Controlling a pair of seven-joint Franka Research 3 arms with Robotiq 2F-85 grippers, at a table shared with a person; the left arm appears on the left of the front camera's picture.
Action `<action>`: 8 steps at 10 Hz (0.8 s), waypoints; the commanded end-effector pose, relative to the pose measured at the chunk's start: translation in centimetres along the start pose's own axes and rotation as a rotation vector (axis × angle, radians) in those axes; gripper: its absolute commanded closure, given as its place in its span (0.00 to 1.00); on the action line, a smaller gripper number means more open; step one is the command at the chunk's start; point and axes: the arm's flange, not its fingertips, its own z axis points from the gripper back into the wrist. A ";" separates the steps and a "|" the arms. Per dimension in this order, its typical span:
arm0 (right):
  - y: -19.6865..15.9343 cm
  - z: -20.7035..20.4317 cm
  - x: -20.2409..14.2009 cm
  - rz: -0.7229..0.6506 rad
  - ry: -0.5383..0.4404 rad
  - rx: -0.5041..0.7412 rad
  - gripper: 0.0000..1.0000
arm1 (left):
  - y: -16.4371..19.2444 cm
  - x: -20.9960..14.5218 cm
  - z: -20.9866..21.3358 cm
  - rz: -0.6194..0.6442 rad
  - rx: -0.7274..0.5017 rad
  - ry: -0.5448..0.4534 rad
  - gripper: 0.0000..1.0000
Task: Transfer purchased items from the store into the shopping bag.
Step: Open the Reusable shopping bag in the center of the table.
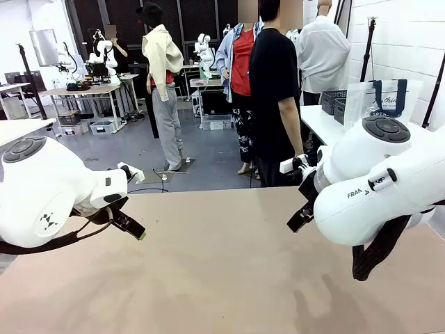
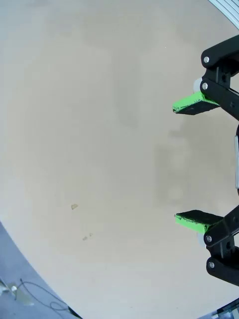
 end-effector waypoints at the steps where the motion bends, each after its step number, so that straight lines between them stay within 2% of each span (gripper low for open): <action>1: 0.0 0.0 0.0 0.000 0.000 0.000 0.00 | 0.1 0.0 0.0 0.001 0.000 0.000 0.00; 8: 0.0 0.0 0.0 0.000 0.000 0.000 0.00 | 0.1 0.0 0.0 0.001 0.000 0.000 0.00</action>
